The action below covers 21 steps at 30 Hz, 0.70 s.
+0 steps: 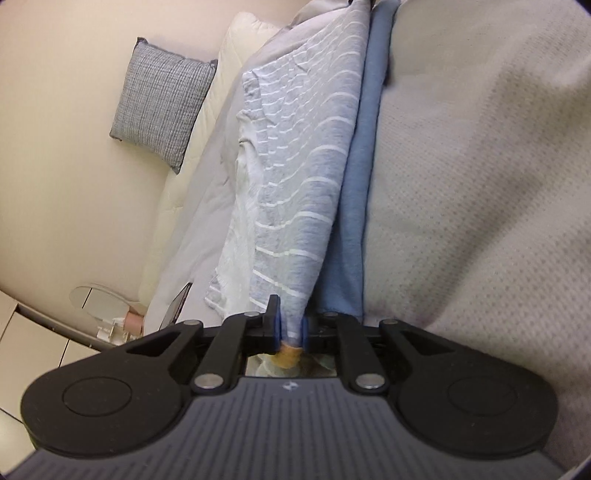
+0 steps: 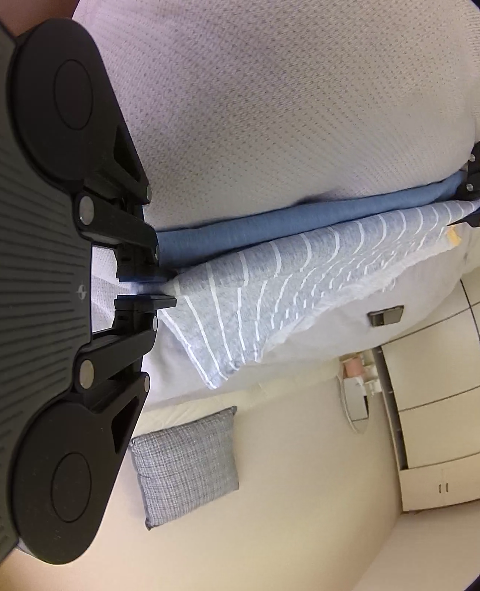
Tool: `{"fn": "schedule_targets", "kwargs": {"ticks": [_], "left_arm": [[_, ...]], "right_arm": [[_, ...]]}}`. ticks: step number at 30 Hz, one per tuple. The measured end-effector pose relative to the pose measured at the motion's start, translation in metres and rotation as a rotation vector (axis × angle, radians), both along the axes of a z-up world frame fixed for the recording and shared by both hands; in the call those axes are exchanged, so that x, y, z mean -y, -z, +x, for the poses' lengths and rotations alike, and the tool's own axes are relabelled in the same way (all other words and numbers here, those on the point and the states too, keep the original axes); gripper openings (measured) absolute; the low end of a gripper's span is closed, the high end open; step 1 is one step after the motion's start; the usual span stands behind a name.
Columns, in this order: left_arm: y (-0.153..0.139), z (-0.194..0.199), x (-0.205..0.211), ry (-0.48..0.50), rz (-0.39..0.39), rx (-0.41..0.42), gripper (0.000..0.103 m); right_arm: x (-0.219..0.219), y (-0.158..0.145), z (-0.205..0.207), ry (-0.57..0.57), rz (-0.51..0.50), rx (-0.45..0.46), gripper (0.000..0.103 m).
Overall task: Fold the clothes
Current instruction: 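Lower the striped shirt onto the light blue shirt with both grippers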
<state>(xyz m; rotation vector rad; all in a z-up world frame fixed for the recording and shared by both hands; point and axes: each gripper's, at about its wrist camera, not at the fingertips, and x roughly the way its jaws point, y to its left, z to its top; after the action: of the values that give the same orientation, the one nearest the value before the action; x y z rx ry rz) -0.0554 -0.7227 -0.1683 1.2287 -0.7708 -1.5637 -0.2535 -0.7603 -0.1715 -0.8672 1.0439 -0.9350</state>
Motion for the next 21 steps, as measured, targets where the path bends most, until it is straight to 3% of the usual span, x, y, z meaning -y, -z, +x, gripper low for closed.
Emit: {"fn": "schedule_targets", "kwargs": {"ticks": [7,11,12,14,17,21], "left_arm": [[0.004,-0.008,-0.025,0.019,-0.081,0.069,0.017],[0.004,-0.01,-0.018,0.003,-0.035,0.05,0.012],[0.003,-0.009,-0.016,-0.007,-0.02,0.034,0.01],[0.001,-0.007,-0.012,-0.026,0.009,0.001,0.007],[-0.004,-0.006,-0.014,-0.051,0.023,-0.059,0.006],[0.0,-0.005,-0.016,-0.072,0.049,-0.074,0.005]], "right_arm": [[-0.01,0.0,-0.011,0.02,-0.012,0.05,0.007],[-0.014,0.001,-0.008,-0.001,-0.032,0.052,0.017],[-0.015,0.002,-0.006,-0.011,-0.031,0.053,0.015],[-0.013,-0.001,-0.005,-0.019,0.023,0.087,0.0],[-0.015,-0.01,-0.009,0.003,0.02,0.15,0.0],[-0.018,-0.002,-0.007,-0.001,0.042,0.135,0.0]]}}
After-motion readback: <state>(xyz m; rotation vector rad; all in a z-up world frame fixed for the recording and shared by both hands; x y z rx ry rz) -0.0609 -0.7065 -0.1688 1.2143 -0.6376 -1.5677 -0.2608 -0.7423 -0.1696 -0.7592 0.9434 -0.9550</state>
